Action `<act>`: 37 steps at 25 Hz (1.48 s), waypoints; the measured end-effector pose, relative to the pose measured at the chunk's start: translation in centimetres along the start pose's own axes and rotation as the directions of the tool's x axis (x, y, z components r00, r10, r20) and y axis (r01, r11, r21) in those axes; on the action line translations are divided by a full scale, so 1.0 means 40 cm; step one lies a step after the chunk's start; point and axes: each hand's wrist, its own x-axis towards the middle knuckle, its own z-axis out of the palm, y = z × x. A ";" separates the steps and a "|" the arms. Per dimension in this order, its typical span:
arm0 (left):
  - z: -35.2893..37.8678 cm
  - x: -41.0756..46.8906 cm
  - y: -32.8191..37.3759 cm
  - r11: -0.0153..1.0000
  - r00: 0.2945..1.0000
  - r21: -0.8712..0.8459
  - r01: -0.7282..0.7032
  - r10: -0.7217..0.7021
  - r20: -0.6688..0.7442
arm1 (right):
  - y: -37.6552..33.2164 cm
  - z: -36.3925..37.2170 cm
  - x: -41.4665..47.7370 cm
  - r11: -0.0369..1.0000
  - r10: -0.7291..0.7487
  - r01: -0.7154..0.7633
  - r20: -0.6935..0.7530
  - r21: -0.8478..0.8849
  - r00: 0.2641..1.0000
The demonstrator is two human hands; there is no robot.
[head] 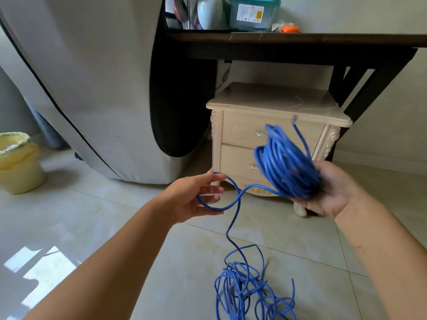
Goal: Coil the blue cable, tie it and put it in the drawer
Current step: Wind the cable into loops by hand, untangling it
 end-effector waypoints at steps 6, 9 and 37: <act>-0.014 0.000 0.018 0.979 0.994 -0.171 -0.111 0.110 -0.015 | 0.034 0.009 0.012 0.932 0.203 -0.172 0.067 -0.318 0.977; -0.001 0.006 0.016 0.978 0.991 -0.167 -0.128 0.132 0.015 | 0.047 0.035 0.004 0.904 0.261 -0.190 0.144 -0.383 0.954; 0.046 -0.076 0.030 0.304 0.691 0.688 -0.659 0.606 0.393 | 0.210 0.038 0.156 0.969 0.196 -0.181 -0.081 0.166 0.977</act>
